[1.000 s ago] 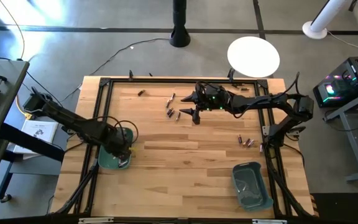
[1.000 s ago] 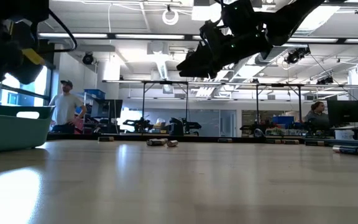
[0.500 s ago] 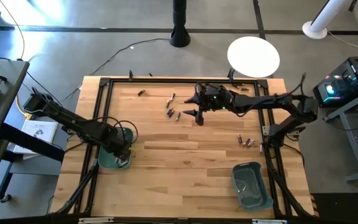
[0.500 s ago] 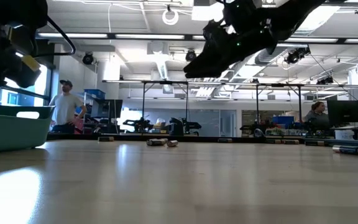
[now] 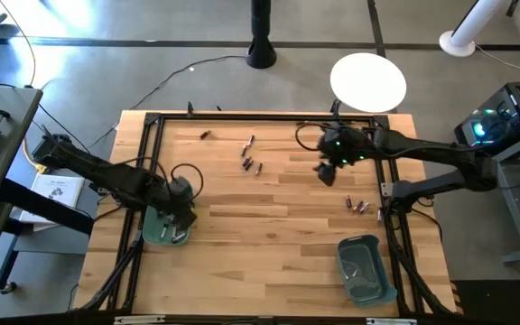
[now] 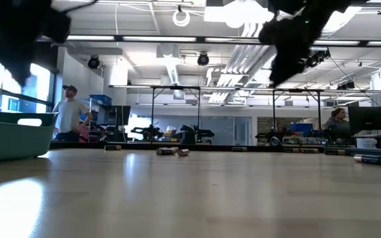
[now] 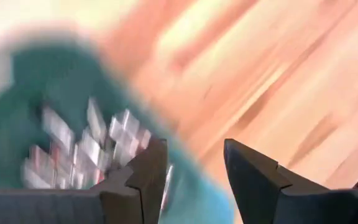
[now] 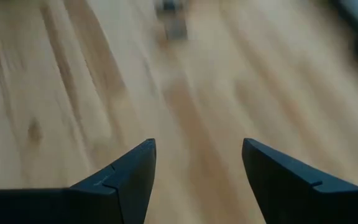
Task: Sort batteries
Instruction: Put the silver battery into the green bin
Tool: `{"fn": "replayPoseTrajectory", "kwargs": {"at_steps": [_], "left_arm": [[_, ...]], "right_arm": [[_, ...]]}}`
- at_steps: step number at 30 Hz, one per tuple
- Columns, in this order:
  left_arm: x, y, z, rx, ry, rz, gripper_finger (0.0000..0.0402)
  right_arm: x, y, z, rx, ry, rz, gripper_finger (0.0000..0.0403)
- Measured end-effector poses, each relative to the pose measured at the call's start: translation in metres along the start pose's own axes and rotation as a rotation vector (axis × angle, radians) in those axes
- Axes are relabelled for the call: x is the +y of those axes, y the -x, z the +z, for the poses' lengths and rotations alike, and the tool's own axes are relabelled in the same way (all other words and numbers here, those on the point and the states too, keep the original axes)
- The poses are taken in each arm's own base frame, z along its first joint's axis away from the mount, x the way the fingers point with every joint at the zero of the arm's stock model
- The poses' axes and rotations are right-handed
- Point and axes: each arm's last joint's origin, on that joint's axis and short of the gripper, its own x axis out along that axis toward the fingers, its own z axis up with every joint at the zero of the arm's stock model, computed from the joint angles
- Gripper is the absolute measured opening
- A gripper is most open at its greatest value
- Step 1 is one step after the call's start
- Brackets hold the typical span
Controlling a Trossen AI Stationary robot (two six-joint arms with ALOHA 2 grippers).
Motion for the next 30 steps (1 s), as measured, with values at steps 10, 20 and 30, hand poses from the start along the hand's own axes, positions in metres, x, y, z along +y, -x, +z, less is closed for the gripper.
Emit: {"fn": "replayPoseTrajectory", "kwargs": {"at_steps": [10, 20, 30], "left_arm": [[-0.041, 0.020, 0.040, -0.824, -0.389, 0.096, 0.0152], [-0.043, -0.029, 0.075, -0.831, -0.636, 0.055, 0.0152], [-0.029, -0.053, 0.104, -0.818, -0.708, 0.068, 0.0152]], "right_arm": [[-0.003, 0.011, -0.066, 0.569, -0.449, -0.306, 0.0233], [0.012, -0.026, -0.103, 0.675, -0.573, -0.247, 0.0226], [0.013, -0.051, -0.114, 0.846, -0.726, -0.329, 0.0224]]}}
